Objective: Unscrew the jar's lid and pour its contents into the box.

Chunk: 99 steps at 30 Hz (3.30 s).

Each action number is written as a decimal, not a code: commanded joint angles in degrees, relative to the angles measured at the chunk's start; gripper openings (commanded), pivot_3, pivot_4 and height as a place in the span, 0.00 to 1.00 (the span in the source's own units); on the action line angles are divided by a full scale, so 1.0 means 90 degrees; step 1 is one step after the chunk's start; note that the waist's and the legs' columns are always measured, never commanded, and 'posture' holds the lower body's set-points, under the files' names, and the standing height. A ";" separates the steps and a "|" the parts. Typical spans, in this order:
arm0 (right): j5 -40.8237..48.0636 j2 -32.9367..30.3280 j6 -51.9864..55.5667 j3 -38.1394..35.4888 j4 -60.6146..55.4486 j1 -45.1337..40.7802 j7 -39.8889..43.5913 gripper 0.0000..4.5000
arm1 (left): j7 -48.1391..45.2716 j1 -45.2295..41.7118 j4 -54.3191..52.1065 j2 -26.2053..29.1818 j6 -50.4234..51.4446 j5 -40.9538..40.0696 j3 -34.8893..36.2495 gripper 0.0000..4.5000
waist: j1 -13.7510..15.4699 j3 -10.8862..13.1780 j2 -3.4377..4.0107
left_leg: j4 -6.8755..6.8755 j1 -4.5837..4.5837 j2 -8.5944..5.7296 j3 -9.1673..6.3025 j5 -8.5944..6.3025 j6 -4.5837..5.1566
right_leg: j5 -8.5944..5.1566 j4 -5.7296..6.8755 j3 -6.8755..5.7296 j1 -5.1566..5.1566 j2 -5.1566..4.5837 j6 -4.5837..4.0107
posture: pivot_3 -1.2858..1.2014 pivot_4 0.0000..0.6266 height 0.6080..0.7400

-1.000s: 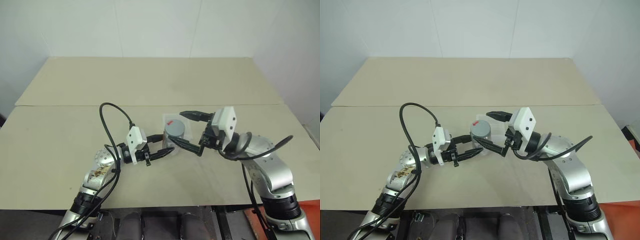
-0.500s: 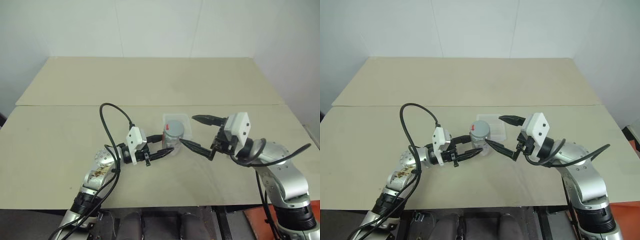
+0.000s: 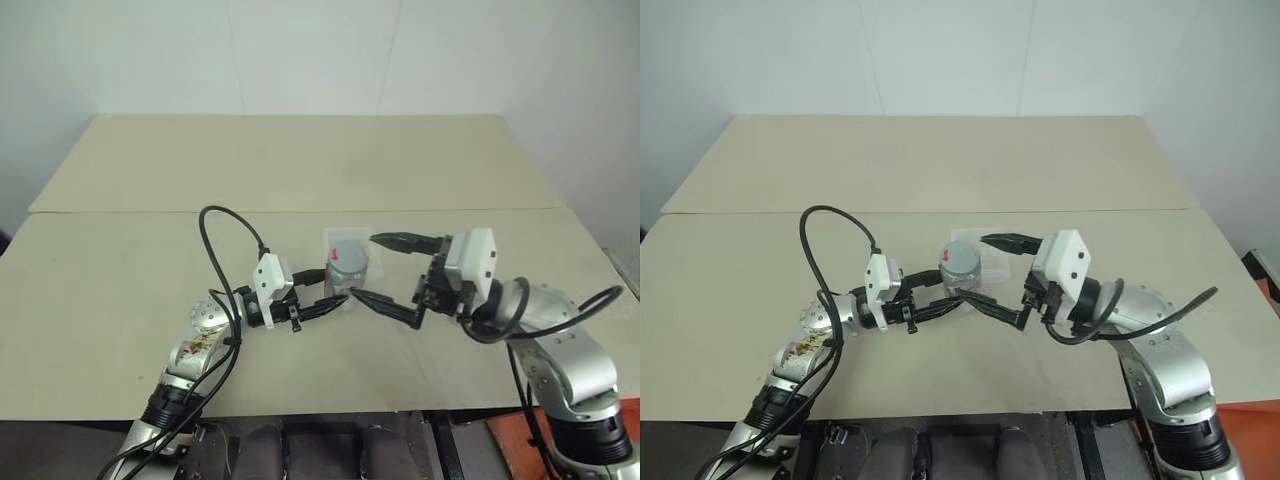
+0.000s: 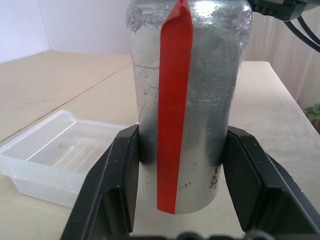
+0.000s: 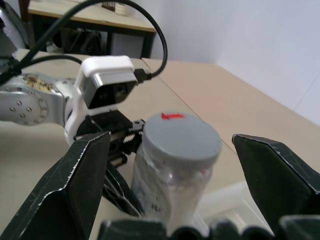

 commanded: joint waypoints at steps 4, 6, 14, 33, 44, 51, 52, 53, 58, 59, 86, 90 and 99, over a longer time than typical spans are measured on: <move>-0.0530 0.0421 -0.0119 0.0384 0.0389 -0.0706 -0.0395 1.00 | -0.0003 -0.0107 -0.0114 -0.0019 -0.0100 0.0018 0.0024 0.47 | 0.0000 0.0000 0.0000 | 0.0000 0.0001 0.0001 0.0000 0.0000 -0.0001 | 0.0000 0.0002 -0.0002 0.0000 0.0002 0.0000 | 0.52 0.24 1.00; -0.0611 0.0501 -0.0147 0.0438 0.0507 -0.0803 -0.0414 1.00 | -0.0006 -0.0107 -0.0111 -0.0021 -0.0106 0.0024 0.0025 0.47 | 0.0010 0.0000 0.0000 | 0.0000 -0.0002 0.0000 0.0001 0.0000 0.0000 | 0.0000 -0.0001 -0.0002 -0.0001 0.0001 0.0000 | 0.52 0.24 1.00; -0.0637 0.0519 -0.0122 0.0361 0.0592 -0.0798 -0.0334 1.00 | 0.0003 -0.0087 -0.0124 -0.0036 -0.0122 0.0029 0.0035 0.47 | 0.0009 0.0000 0.0000 | 0.0001 -0.0002 0.0001 0.0004 0.0000 0.0000 | 0.0000 0.0001 -0.0003 -0.0001 0.0000 0.0000 | 0.52 0.24 1.00; 0.0255 0.0305 0.0630 0.0002 0.0437 -0.0643 -0.0217 1.00 | 0.0001 -0.0059 -0.0149 -0.0057 -0.0118 0.0025 0.0036 0.47 | 0.0008 0.0000 0.0000 | 0.0001 -0.0002 0.0000 0.0001 0.0000 0.0000 | 0.0000 0.0000 -0.0003 -0.0001 -0.0001 0.0000 | 0.52 0.24 1.00; 0.0484 0.0190 0.0743 0.0025 0.0397 -0.0538 0.0004 1.00 | -0.0003 -0.0073 -0.0140 -0.0051 -0.0120 0.0016 0.0051 0.47 | 0.0008 0.0000 0.0000 | 0.0001 -0.0002 0.0000 0.0001 0.0000 0.0000 | 0.0000 0.0000 -0.0002 -0.0001 -0.0001 0.0000 | 0.52 0.24 1.00; 0.0483 0.0203 0.0699 0.0021 0.0434 -0.0539 0.0018 0.96 | 0.0001 -0.0068 -0.0150 -0.0044 -0.0108 0.0019 0.0049 0.47 | 0.0009 0.0000 0.0000 | 0.0001 -0.0002 0.0000 0.0000 0.0000 0.0000 | 0.0000 0.0000 -0.0002 -0.0001 -0.0001 0.0000 | 0.52 0.24 1.00; 0.0476 0.0211 0.0689 0.0022 0.0437 -0.0538 0.0009 0.91 | 0.0001 -0.0070 -0.0148 -0.0045 -0.0109 0.0018 0.0049 0.47 | 0.0009 0.0000 0.0000 | 0.0001 -0.0002 0.0000 0.0000 0.0000 0.0000 | 0.0000 0.0000 -0.0002 -0.0001 -0.0001 0.0000 | 0.52 0.24 1.00; 0.0480 0.0218 0.0690 0.0019 0.0438 -0.0537 -0.0001 0.87 | 0.0001 -0.0070 -0.0144 -0.0046 -0.0112 0.0019 0.0050 0.47 | 0.0008 0.0000 0.0000 | 0.0001 -0.0002 0.0000 0.0000 0.0000 0.0000 | 0.0000 0.0000 -0.0002 -0.0001 -0.0001 0.0000 | 0.52 0.24 1.00; 0.0454 0.0232 0.0644 0.0043 0.0463 -0.0531 -0.0007 0.62 | -0.0004 -0.0063 -0.0139 -0.0037 -0.0116 0.0026 0.0050 0.47 | 0.0008 0.0000 0.0000 | 0.0001 -0.0002 0.0000 0.0000 0.0000 0.0000 | 0.0000 0.0000 -0.0002 -0.0001 -0.0001 0.0000 | 0.52 0.24 1.00; 0.0451 0.0235 0.0633 0.0048 0.0466 -0.0530 -0.0001 0.62 | -0.0004 -0.0066 -0.0137 -0.0037 -0.0115 0.0025 0.0051 0.47 | 0.0008 0.0000 0.0000 | 0.0001 -0.0002 0.0000 0.0000 0.0000 0.0000 | 0.0000 0.0000 -0.0002 -0.0001 -0.0001 0.0000 | 0.52 0.24 1.00; 0.1036 0.0371 -0.0468 -0.0133 0.2967 -0.1785 0.3113 0.62 | -0.0355 -0.0165 -0.0045 -0.0054 -0.0131 -0.0040 0.0015 0.47 | 0.0008 0.0000 0.0000 | 0.0001 -0.0002 0.0002 0.0003 0.0000 0.0000 | 0.0000 0.0000 -0.0002 -0.0001 0.0000 0.0000 | 0.52 0.24 1.00; 0.0982 0.0373 -0.0707 -0.0073 0.3366 -0.1963 0.3705 0.62 | -0.0383 -0.0190 -0.0021 -0.0061 -0.0150 -0.0046 0.0003 0.47 | 0.0013 0.0000 0.0000 | 0.0001 -0.0001 0.0002 0.0005 0.0000 0.0000 | 0.0000 0.0000 -0.0003 0.0000 0.0000 0.0000 | 0.52 0.24 1.00; 0.0834 0.0458 -0.1080 -0.0011 0.4351 -0.2620 0.4644 0.62 | -0.0453 -0.0192 -0.0008 -0.0035 -0.0160 -0.0065 -0.0010 0.47 | 0.0008 0.0000 0.0001 | 0.0001 0.0000 0.0003 0.0009 0.0000 0.0000 | 0.0001 0.0001 -0.0003 0.0000 0.0001 0.0000 | 0.52 0.24 1.00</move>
